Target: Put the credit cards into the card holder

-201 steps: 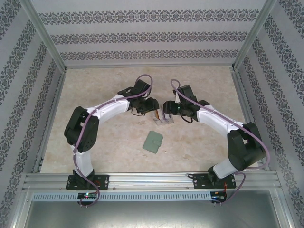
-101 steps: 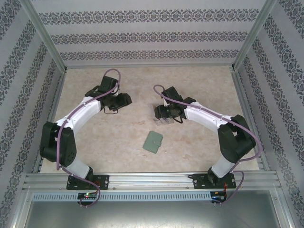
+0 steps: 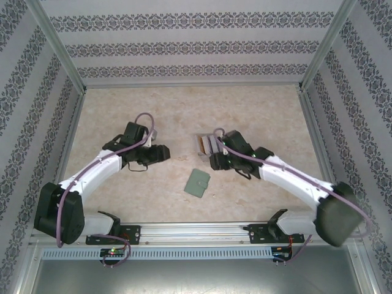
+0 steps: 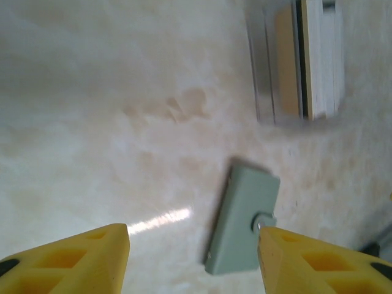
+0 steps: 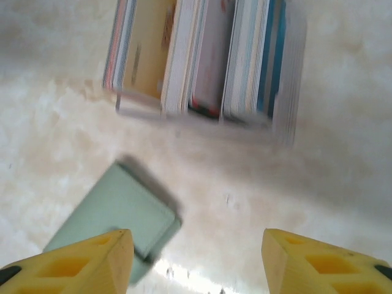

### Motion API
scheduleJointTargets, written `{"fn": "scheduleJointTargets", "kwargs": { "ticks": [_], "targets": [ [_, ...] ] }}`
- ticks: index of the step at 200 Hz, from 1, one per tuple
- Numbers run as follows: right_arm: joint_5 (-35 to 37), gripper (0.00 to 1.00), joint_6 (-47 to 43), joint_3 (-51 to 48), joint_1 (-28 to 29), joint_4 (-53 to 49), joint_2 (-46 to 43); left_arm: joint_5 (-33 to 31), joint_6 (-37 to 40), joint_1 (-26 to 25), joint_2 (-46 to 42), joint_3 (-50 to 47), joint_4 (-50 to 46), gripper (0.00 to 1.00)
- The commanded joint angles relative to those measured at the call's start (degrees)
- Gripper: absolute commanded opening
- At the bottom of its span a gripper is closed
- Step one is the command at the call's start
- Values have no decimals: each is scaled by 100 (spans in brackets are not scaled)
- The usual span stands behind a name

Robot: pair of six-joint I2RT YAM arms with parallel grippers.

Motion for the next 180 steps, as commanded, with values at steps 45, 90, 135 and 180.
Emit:
{"fn": "scheduleJointTargets", "kwargs": {
  "ticks": [45,90,135,180],
  "targets": [
    [-1077,51,1798,-1712,167,1535,-576,1149,-25,-1277,1010,-347,1056,54],
    [-1239,50,1847,-1881,-121,1720,-665,741,224,-1550,1873,20,613,54],
    [-1331,51,1746,-1875,-310,1753,-648,770,266,-1763,2606,360,669,32],
    [-1175,50,1763,-1598,-21,1437,-373,908,-189,-1797,2309,297,993,0]
  ]
}}
